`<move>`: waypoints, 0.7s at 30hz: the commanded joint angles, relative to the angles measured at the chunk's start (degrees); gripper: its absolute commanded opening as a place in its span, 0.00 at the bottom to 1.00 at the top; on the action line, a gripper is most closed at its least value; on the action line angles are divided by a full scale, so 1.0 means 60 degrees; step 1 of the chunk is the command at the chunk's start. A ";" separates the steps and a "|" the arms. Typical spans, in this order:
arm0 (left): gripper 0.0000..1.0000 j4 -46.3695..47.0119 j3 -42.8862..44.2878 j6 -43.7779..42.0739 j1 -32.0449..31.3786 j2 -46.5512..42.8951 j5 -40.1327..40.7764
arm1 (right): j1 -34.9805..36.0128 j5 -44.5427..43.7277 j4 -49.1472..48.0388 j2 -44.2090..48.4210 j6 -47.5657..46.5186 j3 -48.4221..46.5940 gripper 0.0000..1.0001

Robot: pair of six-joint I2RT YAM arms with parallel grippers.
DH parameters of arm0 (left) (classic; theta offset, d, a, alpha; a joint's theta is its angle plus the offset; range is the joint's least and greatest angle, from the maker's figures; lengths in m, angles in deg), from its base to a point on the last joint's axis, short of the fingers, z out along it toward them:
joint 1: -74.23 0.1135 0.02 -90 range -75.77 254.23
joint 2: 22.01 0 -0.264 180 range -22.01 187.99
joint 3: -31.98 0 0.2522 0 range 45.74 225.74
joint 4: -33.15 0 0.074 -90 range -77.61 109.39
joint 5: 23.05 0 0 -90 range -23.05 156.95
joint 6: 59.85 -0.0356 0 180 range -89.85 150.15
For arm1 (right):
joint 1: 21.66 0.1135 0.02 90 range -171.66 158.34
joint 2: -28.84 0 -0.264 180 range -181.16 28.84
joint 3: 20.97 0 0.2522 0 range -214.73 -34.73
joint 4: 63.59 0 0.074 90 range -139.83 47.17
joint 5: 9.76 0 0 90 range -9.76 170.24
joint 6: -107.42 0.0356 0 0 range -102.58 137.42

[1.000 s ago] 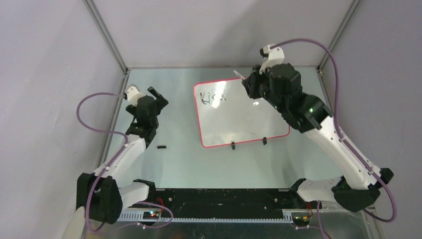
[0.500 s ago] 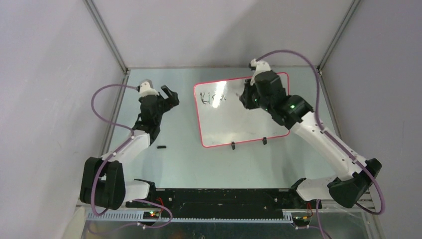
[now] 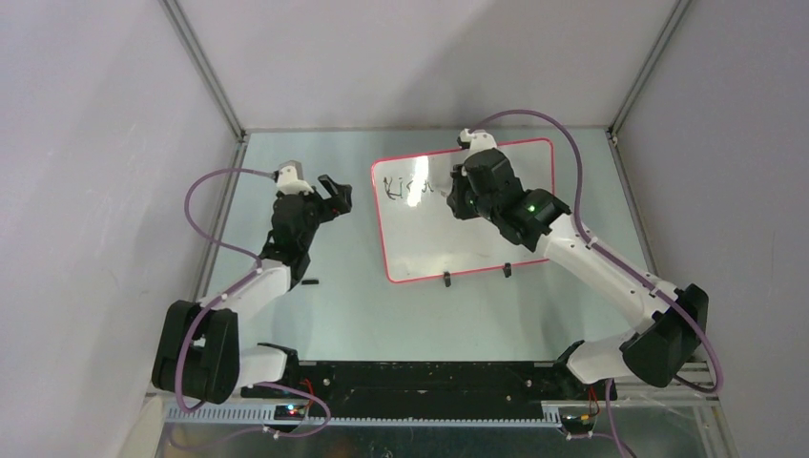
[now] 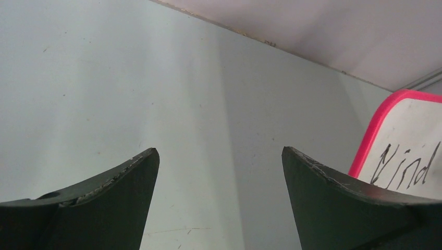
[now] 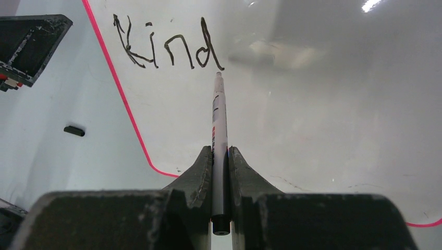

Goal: Write a sentence on the whiteboard

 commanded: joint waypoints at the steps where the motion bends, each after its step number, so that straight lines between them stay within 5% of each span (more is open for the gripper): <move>1: 0.93 0.0643 0.0135 -0.0250 -0.0263 -0.0258 0.0326 | 0.0174 -0.0474 -0.0703 -0.0136 0.0039 -0.0239 0.00; 21: 0.88 0.3766 -0.0674 0.0053 -0.0359 -0.0211 -0.2662 | 0.0254 -0.1072 -0.0952 -0.0269 0.0001 -0.0269 0.00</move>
